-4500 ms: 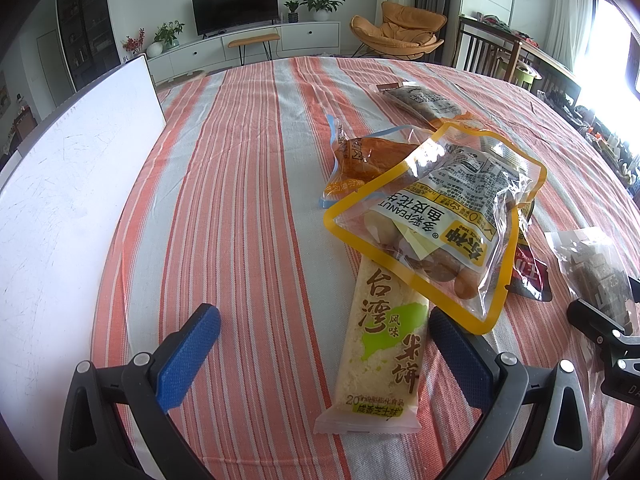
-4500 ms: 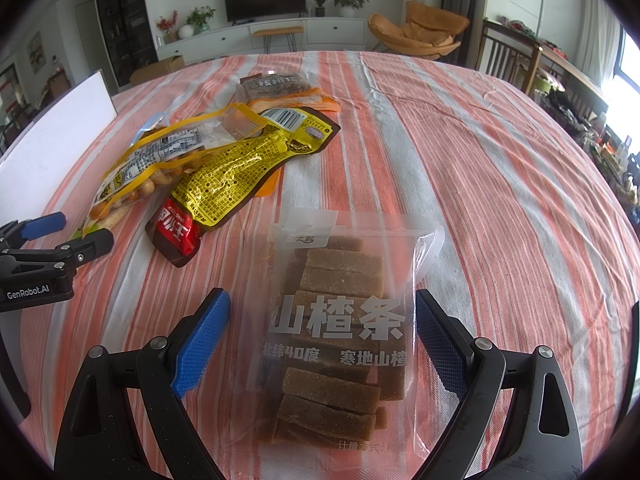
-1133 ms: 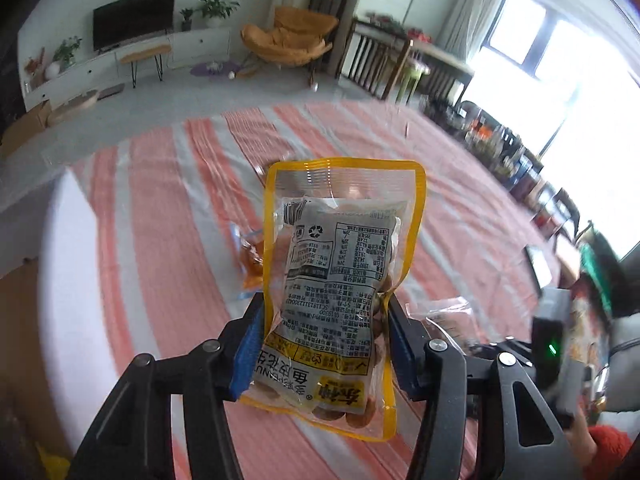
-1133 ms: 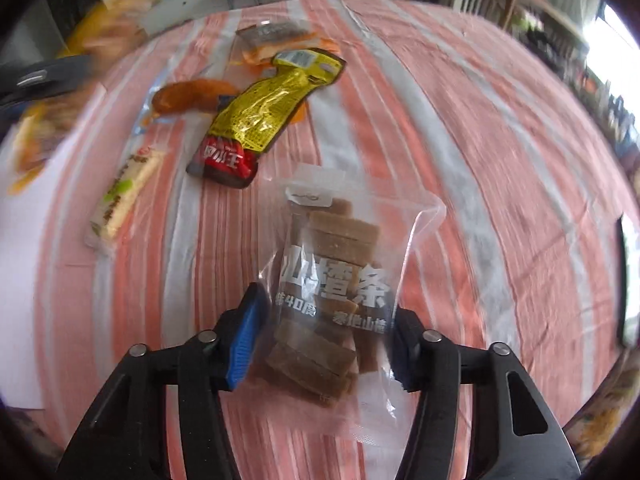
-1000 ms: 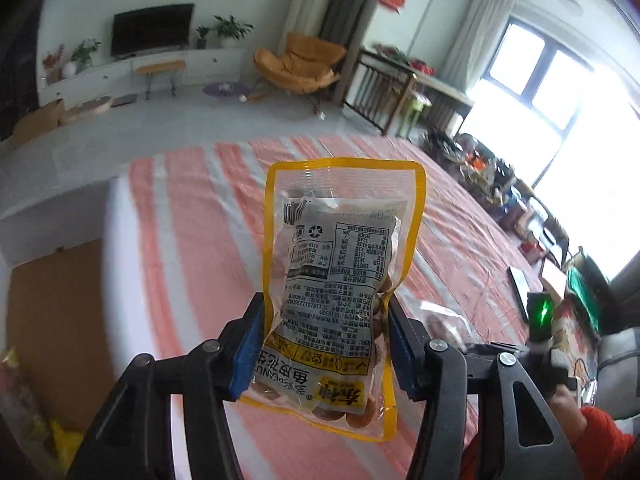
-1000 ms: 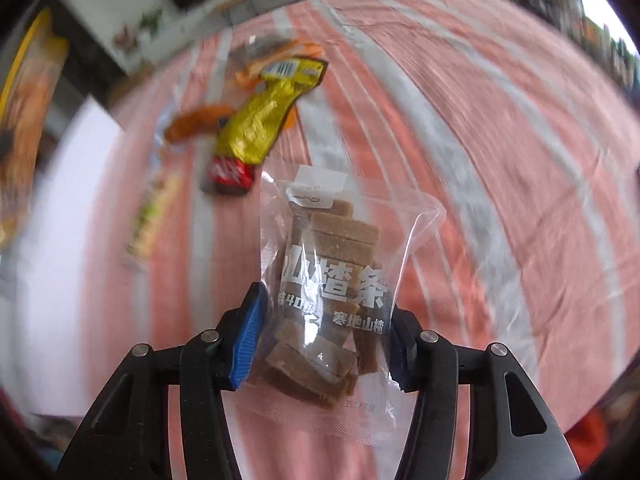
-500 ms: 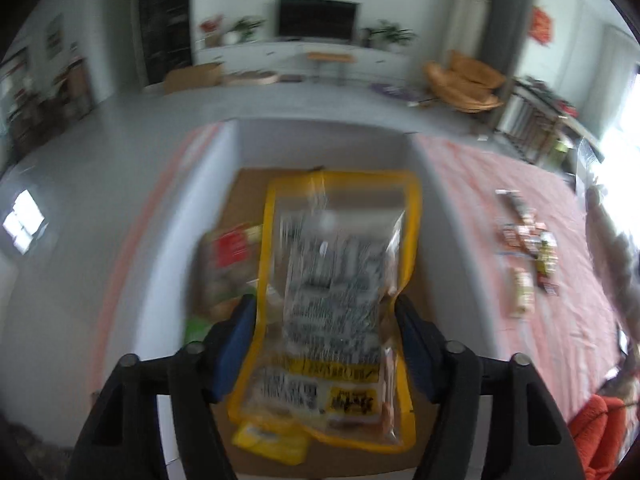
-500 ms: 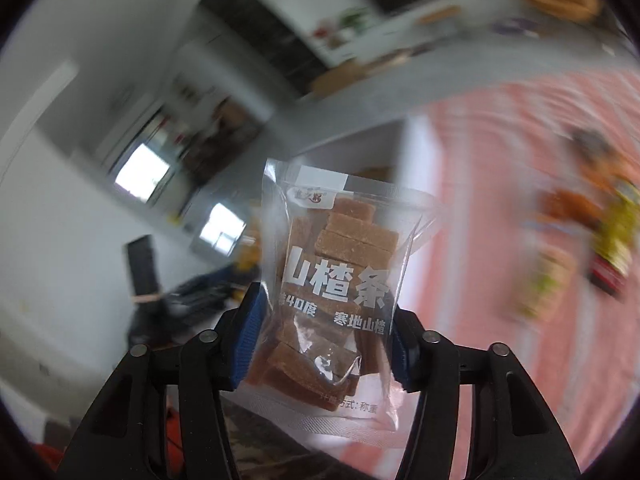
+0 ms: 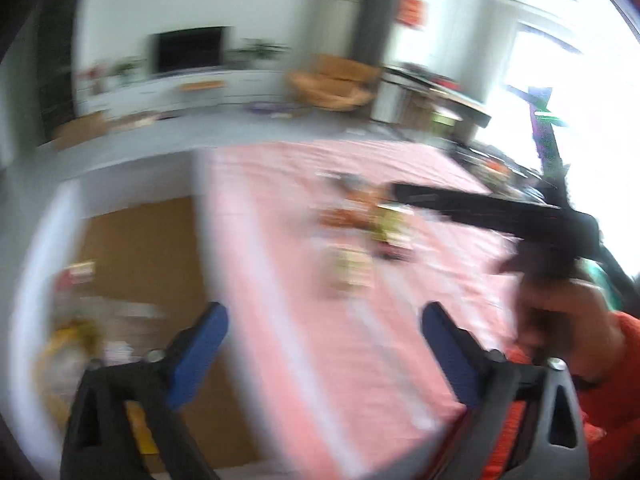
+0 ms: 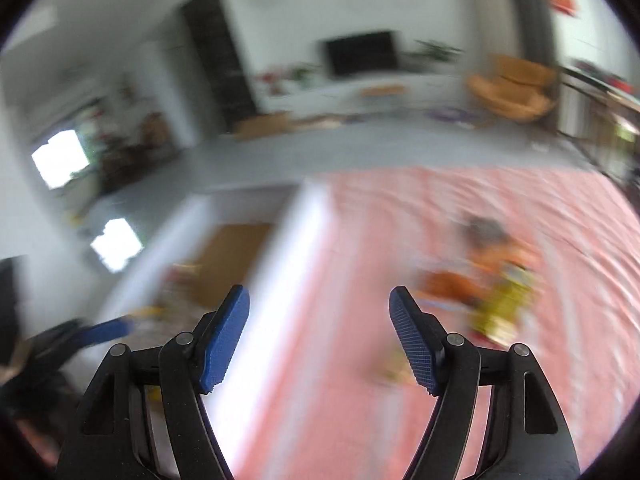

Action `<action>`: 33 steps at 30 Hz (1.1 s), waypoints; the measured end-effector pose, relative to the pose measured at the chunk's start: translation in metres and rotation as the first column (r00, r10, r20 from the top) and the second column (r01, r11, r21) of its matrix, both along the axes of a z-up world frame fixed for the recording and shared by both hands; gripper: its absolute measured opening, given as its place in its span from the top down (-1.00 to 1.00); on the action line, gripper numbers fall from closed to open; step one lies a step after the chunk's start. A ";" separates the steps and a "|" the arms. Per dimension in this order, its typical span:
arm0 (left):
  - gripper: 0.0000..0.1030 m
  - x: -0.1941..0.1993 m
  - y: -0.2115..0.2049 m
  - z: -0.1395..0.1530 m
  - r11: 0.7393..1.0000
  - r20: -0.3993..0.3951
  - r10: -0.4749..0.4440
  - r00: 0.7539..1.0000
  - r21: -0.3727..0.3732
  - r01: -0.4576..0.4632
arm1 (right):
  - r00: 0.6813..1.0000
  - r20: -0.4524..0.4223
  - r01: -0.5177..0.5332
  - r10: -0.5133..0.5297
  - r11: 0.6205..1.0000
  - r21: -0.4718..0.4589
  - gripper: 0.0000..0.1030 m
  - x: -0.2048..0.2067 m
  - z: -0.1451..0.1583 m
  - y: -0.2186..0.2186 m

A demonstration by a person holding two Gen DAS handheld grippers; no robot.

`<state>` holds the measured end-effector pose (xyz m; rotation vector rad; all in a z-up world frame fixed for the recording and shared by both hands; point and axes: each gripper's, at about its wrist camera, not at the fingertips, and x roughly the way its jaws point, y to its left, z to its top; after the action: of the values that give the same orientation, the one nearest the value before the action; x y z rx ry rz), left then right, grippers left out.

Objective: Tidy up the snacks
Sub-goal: 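Bring both open tools back over the remaining snacks, then grasp the white rice-cake pack with the left tool while the right tool grasps the yellow-gold pouch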

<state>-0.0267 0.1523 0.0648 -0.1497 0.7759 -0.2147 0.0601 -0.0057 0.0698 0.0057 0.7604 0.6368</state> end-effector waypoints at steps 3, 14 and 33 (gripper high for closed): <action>-0.98 0.017 -0.057 -0.024 0.993 -0.048 -0.111 0.993 -0.044 0.109 | 0.988 -0.078 0.130 -0.134 0.990 -0.051 -0.46 0.012 -0.038 -0.056; -0.97 0.093 -0.098 -0.093 0.998 -0.175 -0.068 0.982 0.004 0.070 | 0.879 -0.205 0.404 -0.431 0.901 -0.159 -0.47 0.023 -0.124 -0.213; 0.39 0.209 -0.102 -0.162 0.958 -0.203 0.119 0.972 0.280 -0.059 | 0.882 -0.346 0.226 -0.320 0.932 -0.285 -0.49 0.204 -0.161 -0.092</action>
<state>0.1822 0.0502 -0.0974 0.0542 1.0072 -0.0028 0.2641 -0.0981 -0.0915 0.0208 1.1941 0.2675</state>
